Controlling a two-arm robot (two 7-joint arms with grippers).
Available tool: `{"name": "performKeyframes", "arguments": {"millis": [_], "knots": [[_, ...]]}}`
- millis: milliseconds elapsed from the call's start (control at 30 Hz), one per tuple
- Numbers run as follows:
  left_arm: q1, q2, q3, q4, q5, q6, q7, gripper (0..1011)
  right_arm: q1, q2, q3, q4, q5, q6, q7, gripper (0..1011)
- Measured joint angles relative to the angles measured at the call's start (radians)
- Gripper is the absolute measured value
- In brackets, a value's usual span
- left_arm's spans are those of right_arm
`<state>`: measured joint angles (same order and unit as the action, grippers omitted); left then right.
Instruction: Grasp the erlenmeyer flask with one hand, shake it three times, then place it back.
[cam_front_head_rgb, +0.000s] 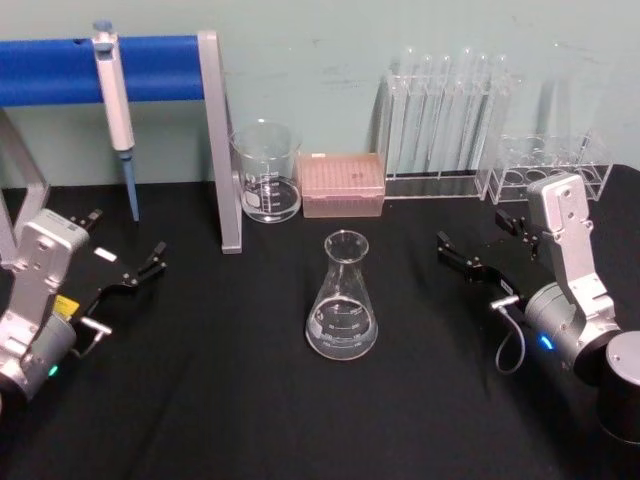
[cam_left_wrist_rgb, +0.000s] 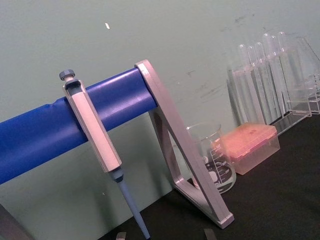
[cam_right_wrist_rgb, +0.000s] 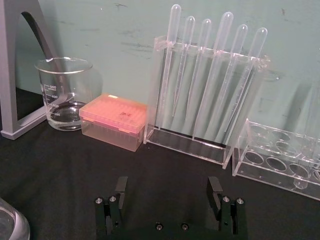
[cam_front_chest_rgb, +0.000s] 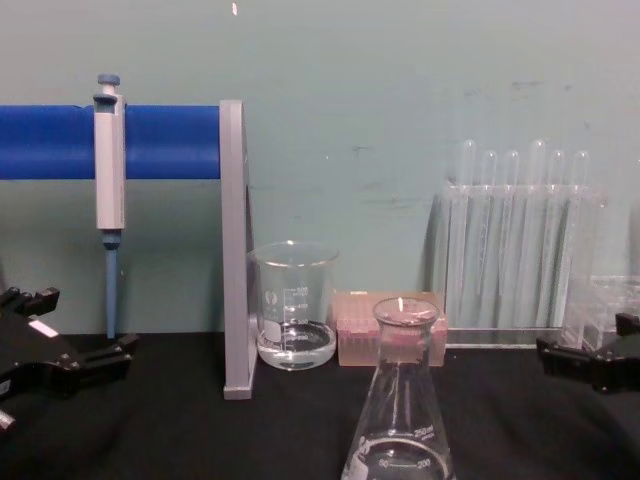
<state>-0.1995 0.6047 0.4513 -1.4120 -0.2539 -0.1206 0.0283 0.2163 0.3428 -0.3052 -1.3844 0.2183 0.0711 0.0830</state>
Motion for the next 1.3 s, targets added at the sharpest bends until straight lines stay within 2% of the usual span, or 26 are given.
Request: {"name": "performKeyframes", "arguments": {"millis": [1300], "knots": [[0.0, 0.0, 0.0, 0.0, 0.0, 0.0, 0.0, 1001, 0.0, 0.0, 0.0, 0.0, 0.0, 0.0, 0.0, 1000]]}}
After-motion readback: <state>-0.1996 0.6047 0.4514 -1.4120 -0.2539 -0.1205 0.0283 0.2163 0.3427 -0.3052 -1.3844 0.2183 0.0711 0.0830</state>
